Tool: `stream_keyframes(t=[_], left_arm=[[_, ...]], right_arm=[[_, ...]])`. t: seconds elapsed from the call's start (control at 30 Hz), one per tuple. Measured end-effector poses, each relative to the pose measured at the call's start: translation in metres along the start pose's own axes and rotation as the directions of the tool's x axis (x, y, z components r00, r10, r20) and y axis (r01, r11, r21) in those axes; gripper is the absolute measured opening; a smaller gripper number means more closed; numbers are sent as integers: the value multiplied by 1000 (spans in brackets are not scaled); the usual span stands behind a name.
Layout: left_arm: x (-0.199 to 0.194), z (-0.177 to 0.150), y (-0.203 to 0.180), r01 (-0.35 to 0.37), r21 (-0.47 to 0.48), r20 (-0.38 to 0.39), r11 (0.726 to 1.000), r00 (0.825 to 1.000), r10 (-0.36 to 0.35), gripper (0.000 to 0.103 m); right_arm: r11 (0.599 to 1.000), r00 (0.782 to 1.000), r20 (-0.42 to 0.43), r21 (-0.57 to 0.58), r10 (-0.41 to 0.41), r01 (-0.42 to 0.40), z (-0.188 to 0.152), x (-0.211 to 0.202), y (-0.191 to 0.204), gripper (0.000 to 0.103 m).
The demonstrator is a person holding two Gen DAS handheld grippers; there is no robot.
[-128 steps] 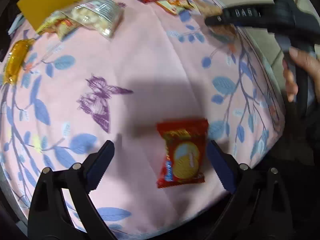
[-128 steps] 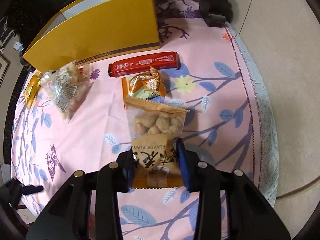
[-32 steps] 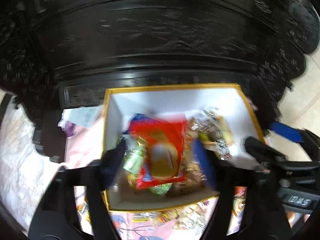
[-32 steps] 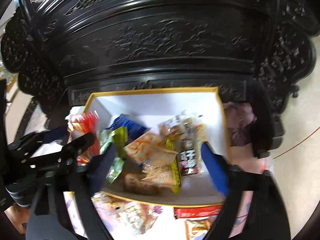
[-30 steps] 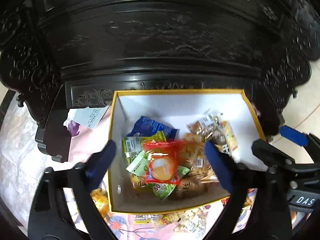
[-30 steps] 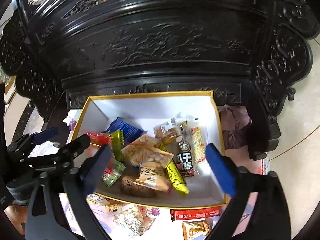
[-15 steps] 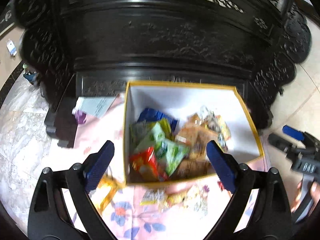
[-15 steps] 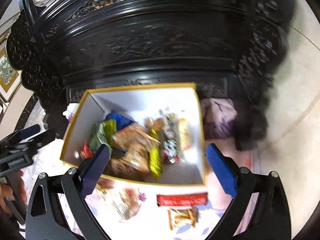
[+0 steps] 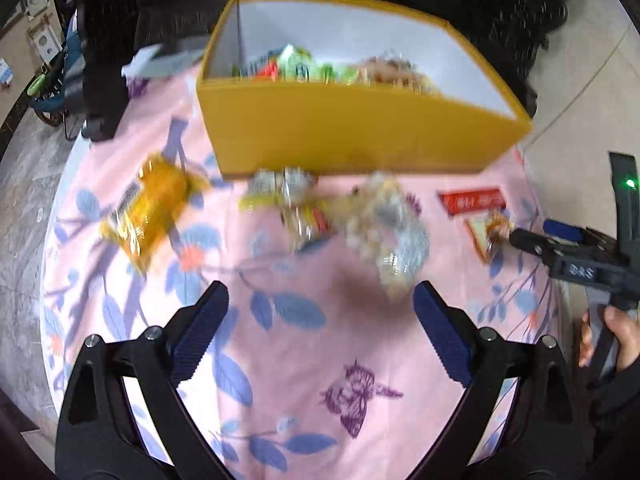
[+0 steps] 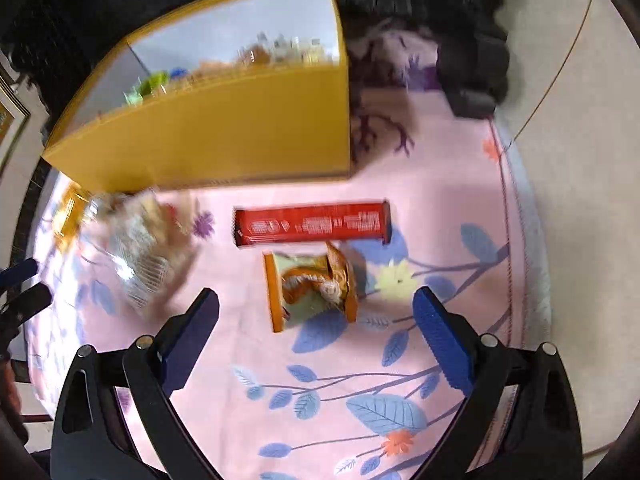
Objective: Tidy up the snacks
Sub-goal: 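Grasp the orange-wrapped snack with the right gripper while the left grasps the clear white-candy bag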
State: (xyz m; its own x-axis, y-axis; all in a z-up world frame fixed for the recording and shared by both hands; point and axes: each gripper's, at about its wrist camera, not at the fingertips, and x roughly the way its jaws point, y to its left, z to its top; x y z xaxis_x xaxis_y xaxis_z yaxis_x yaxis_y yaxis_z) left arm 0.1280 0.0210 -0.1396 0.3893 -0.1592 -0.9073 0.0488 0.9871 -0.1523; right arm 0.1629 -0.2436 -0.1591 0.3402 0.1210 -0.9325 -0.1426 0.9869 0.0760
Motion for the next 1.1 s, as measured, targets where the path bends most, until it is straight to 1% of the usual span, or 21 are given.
stream_keyframes(t=[0.13,0.23,0.3,0.37,0.4,0.43,0.47,0.5,0.53,0.7,0.77,0.83,0.97,1.1], left_arm=[[4,-5,-3,-10,7,-27,1000,1000,11,95],[2,-5,-5,-14,11,-25,1000,1000,14,95],[1,-7,-6,-15,12,-24,1000,1000,15,95],[2,-7,-7,-15,10,-28,1000,999,15,95],[3,-7,-7,-15,8,-32,1000,999,15,95],[4,-7,-7,-15,8,-36,1000,999,16,95],[4,-7,-7,-15,7,-38,1000,999,15,95],[5,-7,-7,-14,8,-40,1000,999,14,95],[5,-6,-7,-14,9,-40,1000,999,14,95],[7,-5,-9,-13,15,-43,1000,999,14,95],[8,-4,-10,-14,16,-42,1000,999,15,95],[9,-3,-11,-15,18,-42,1000,999,16,95],[12,-2,-14,-16,29,-45,999,999,18,95],[16,0,-16,-23,42,-47,999,999,25,95]], right_arm=[[999,999,8,-10,-31,31,-2,19,6,98],[998,998,-7,-29,-64,64,0,34,12,98],[995,996,-10,-41,-91,90,1,40,14,94],[994,995,-14,-48,-97,96,1,45,16,80],[994,995,-16,-50,-95,94,1,47,17,78],[995,996,-20,-51,-90,88,2,49,17,74],[995,996,-29,-54,-87,85,1,51,18,71],[995,996,-35,-57,-85,83,1,53,20,70],[996,997,-26,-54,-76,75,0,53,21,66],[996,998,-12,-52,-68,67,-1,51,19,61],[997,998,6,-43,-58,59,-4,44,19,51],[998,999,6,-39,-47,47,-3,40,18,49],[999,999,-2,-28,-35,35,-3,35,15,48],[1000,1000,21,-21,-11,11,-6,24,15,47]])
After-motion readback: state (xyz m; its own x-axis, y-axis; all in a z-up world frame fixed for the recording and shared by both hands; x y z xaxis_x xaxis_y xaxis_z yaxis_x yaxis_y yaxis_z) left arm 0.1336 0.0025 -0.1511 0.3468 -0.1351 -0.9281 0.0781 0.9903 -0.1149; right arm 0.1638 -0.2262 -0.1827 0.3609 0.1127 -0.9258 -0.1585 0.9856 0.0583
